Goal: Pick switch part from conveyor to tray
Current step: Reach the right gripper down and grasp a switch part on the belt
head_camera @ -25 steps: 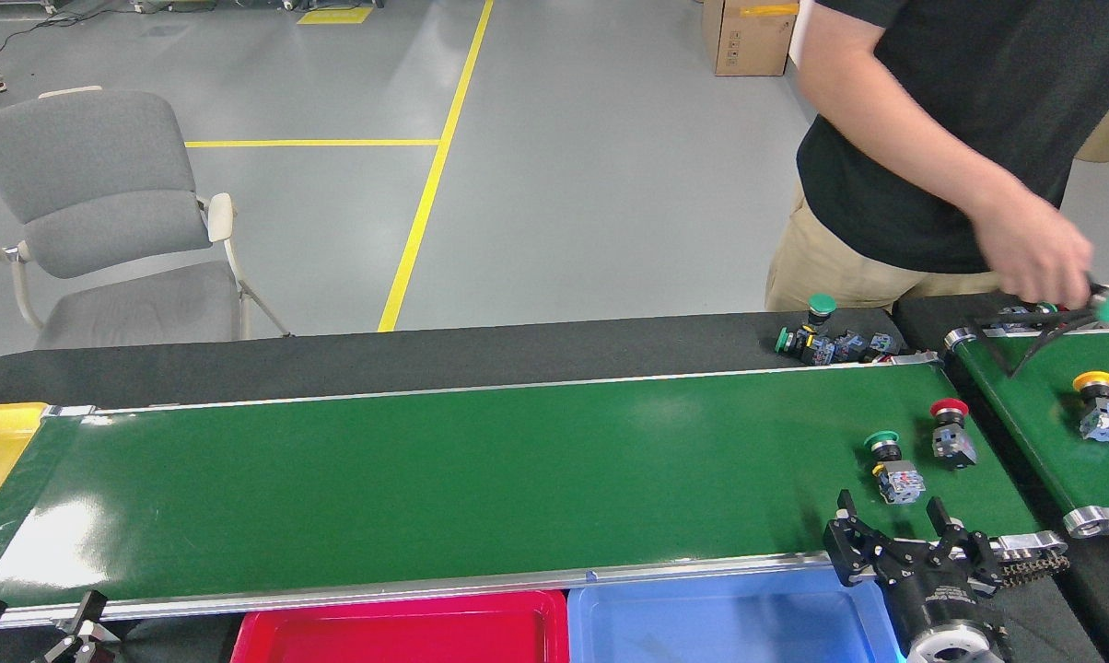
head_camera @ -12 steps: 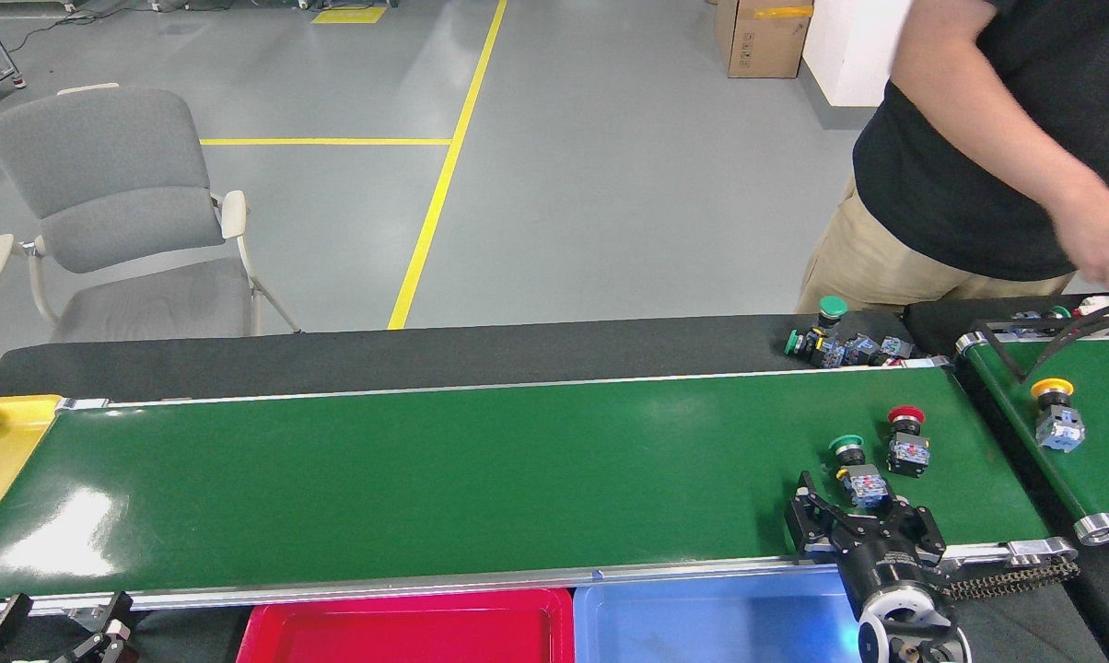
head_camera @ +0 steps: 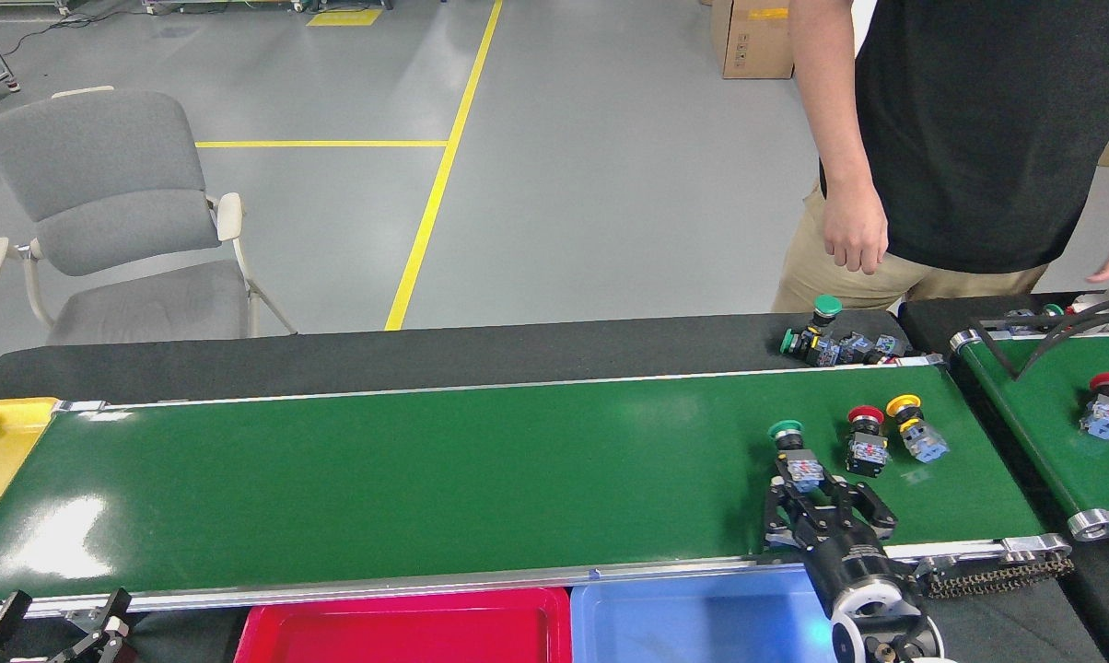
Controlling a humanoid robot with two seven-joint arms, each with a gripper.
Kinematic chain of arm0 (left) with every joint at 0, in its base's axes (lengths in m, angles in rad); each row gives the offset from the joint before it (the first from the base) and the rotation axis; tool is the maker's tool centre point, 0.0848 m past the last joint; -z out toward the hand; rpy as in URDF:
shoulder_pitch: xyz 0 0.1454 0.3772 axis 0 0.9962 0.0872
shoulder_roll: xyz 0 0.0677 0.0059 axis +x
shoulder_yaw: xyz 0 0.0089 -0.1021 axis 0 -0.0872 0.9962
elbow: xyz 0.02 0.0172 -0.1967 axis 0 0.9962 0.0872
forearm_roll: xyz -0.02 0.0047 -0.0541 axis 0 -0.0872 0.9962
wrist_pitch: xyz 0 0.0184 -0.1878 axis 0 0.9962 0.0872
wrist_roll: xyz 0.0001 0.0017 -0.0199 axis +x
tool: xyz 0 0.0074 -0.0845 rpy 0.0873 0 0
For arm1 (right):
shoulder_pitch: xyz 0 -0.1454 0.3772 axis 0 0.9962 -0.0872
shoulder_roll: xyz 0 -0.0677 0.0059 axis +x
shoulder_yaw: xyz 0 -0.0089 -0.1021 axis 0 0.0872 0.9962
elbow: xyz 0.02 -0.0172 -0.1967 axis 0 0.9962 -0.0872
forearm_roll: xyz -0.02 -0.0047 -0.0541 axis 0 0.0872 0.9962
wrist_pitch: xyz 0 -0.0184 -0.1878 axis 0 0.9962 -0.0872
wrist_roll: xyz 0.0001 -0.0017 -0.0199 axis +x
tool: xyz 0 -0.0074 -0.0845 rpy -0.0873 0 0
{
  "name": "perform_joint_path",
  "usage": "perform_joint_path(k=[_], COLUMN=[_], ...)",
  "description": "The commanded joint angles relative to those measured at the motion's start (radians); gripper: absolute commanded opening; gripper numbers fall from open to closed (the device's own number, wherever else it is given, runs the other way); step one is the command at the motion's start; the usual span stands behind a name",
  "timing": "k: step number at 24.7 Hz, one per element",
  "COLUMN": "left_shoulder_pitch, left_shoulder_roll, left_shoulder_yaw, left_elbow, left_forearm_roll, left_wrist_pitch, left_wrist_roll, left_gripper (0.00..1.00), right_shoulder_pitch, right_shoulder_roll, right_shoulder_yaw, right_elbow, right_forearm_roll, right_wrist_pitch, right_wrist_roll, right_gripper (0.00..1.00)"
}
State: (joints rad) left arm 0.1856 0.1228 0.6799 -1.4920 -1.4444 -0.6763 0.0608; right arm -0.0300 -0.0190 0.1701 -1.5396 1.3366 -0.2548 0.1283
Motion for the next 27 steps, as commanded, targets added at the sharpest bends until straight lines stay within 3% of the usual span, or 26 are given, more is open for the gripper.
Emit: perform_joint_path(k=[1, 4, 5, 6, 7, 14, 18, 22, 24, 27], left_shoulder_pitch=[-0.003, -0.008, -0.009, -0.009, -0.011, -0.006, 0.0, -0.002, 0.0, -0.002], left_shoulder_roll=[0.011, 0.011, 0.011, 0.009, 0.011, 0.009, 0.009, 0.011, 0.011, 0.011], left_shoulder_yaw=[0.006, 0.001, -0.003, -0.003, -0.003, 0.001, 0.012, 0.021, 0.024, 0.02], left_elbow=[-0.008, -0.007, -0.008, -0.01, -0.008, -0.01, -0.007, -0.008, -0.007, -0.008], left_forearm_roll=[-0.004, -0.005, -0.004, -0.005, -0.005, -0.004, -0.002, -0.002, -0.002, -0.002], left_wrist_pitch=[0.009, 0.011, 0.009, 0.009, 0.009, 0.008, 0.011, 0.009, 0.009, 0.009], left_wrist_roll=[0.004, 0.001, 0.001, 0.001, 0.001, 0.001, 0.001, 0.001, -0.001, -0.021], left_gripper=[1.0, 1.0, 1.0, 1.0, 1.0, 1.0, 1.0, 1.0, 1.0, 1.0], right_shoulder_pitch=[0.015, 0.018, 0.018, 0.015, 0.015, 0.027, 0.168, 0.268, 0.311, 0.3], right_shoulder_roll=[-0.007, 0.002, 0.005, 0.014, 0.041, 0.067, 0.074, 0.131, 0.125, 0.1], right_shoulder_yaw=[0.074, 0.221, 0.285, 0.336, 0.371, 0.342, 0.013, -0.258, -0.284, -0.287], right_elbow=[-0.063, -0.068, -0.057, -0.04, -0.025, -0.037, -0.169, -0.189, -0.197, -0.197], right_forearm_roll=[0.001, 0.035, 0.07, 0.099, 0.111, 0.096, 0.001, -0.022, -0.022, -0.02], right_wrist_pitch=[-0.215, -0.38, -0.382, -0.377, -0.376, -0.37, -0.18, 0.065, 0.166, 0.239], right_wrist_roll=[-0.047, -0.053, -0.053, -0.053, -0.055, -0.053, -0.058, -0.136, -0.154, -0.15], right_gripper=[0.02, 0.06, 0.2, 0.57, 1.0, 1.0, 1.0, 1.0, 1.0, 1.0])
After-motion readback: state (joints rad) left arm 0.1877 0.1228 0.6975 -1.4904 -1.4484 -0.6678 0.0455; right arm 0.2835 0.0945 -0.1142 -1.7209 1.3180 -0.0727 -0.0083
